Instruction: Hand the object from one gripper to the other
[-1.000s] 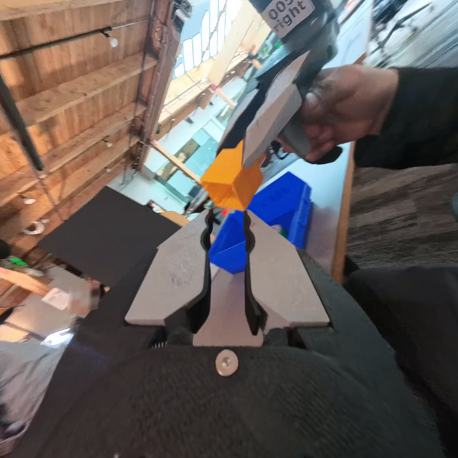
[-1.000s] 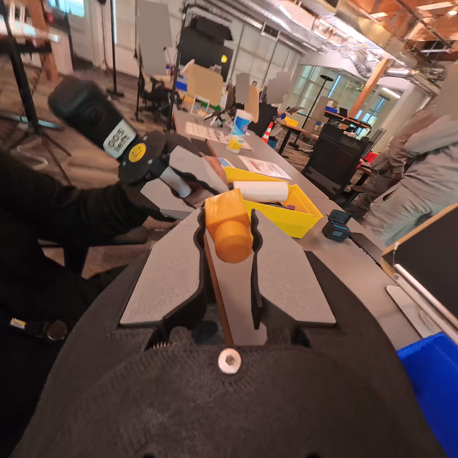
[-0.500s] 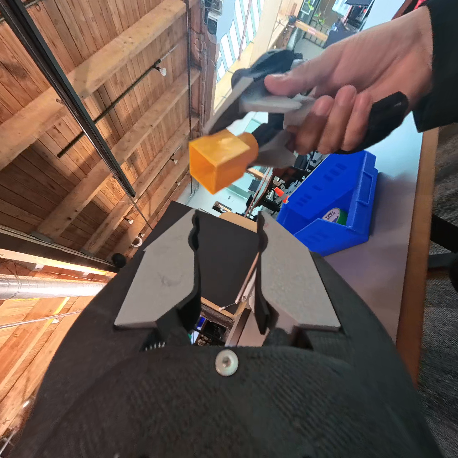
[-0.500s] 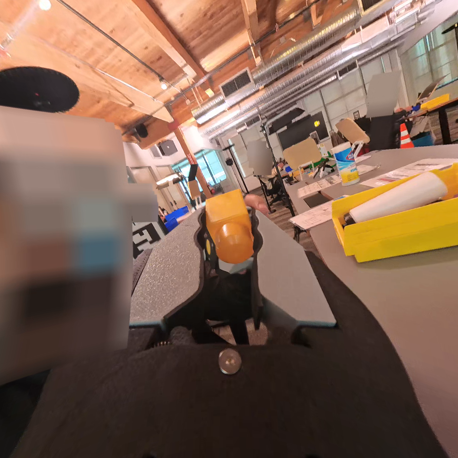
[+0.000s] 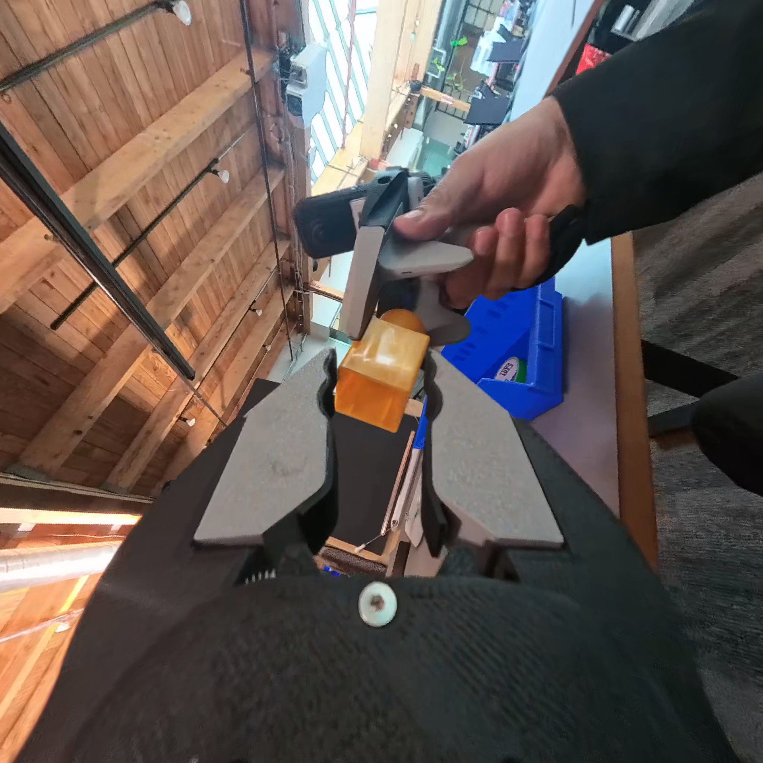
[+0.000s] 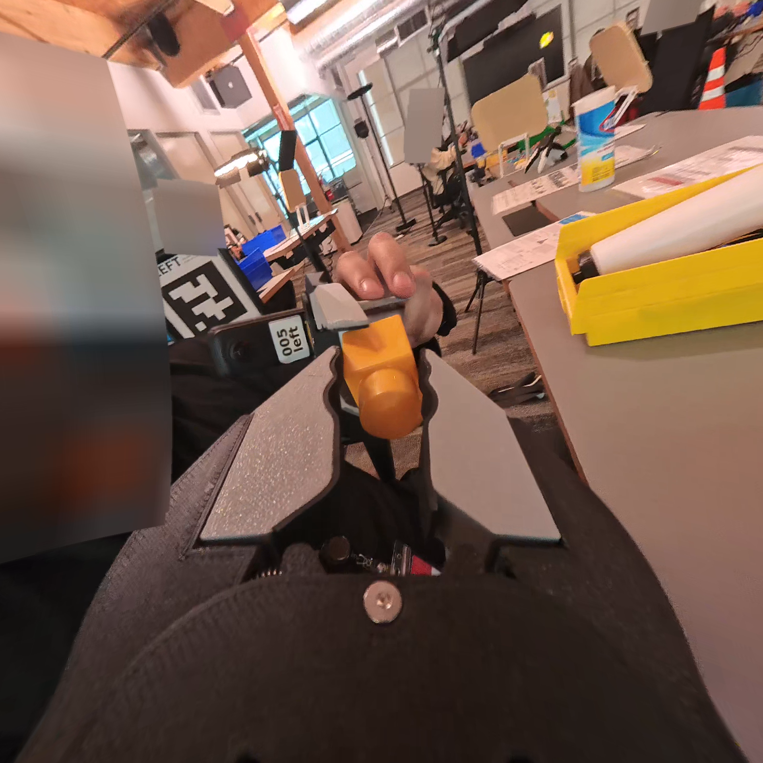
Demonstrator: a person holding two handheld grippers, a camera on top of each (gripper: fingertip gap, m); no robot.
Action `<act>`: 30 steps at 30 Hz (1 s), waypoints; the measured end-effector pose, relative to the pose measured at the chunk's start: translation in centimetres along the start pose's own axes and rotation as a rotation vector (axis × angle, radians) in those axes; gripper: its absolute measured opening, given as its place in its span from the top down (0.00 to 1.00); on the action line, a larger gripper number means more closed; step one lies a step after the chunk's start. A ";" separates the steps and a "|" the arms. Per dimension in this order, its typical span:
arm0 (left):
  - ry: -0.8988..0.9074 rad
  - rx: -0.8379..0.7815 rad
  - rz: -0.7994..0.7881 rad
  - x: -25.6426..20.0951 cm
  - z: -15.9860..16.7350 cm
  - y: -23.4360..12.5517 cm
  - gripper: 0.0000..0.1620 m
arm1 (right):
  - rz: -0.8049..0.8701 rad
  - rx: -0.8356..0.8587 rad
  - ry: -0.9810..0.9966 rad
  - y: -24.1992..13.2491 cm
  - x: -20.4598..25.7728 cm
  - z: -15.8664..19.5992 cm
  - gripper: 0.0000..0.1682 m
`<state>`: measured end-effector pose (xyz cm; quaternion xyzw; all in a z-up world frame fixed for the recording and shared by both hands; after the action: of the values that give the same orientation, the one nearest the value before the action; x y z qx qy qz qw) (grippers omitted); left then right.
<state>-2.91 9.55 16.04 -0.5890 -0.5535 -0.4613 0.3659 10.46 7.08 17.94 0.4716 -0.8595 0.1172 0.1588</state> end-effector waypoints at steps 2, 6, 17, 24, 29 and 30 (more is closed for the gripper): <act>0.005 0.014 0.015 0.0 0.2 0.1 0.76 | -0.001 0.016 -0.007 0.2 -0.1 0.2 0.79; -0.057 0.019 0.044 0.5 0.4 0.0 0.76 | -0.006 -0.003 -0.022 -0.1 0.0 0.0 0.80; -0.868 -0.262 0.197 3.7 2.3 -0.3 0.77 | 0.193 -0.042 -0.324 -2.0 1.4 -1.0 0.77; -1.352 -0.425 0.337 4.5 4.1 0.0 0.77 | 0.289 -0.022 -0.556 -1.7 3.2 -1.0 0.76; -1.573 -0.504 0.528 3.9 4.3 0.7 0.77 | 0.354 -0.024 -0.726 -1.5 4.0 -0.8 0.71; -1.609 -0.516 0.560 3.8 4.3 0.8 0.77 | 0.360 -0.006 -0.780 -1.5 4.2 -0.5 0.71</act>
<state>-1.65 14.73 18.36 -0.9125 -0.3575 0.0881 -0.1783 9.64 3.21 20.14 0.3224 -0.9242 -0.0466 -0.1995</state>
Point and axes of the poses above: each gripper's, where its closed fingertips meet, y out along the fingers, z out of its underside, x = y × z across the jaws, the point moved 8 cm from there along -y, back along the fingers, and after that the axes turned 5 degrees about z, right-handed, at the moved point
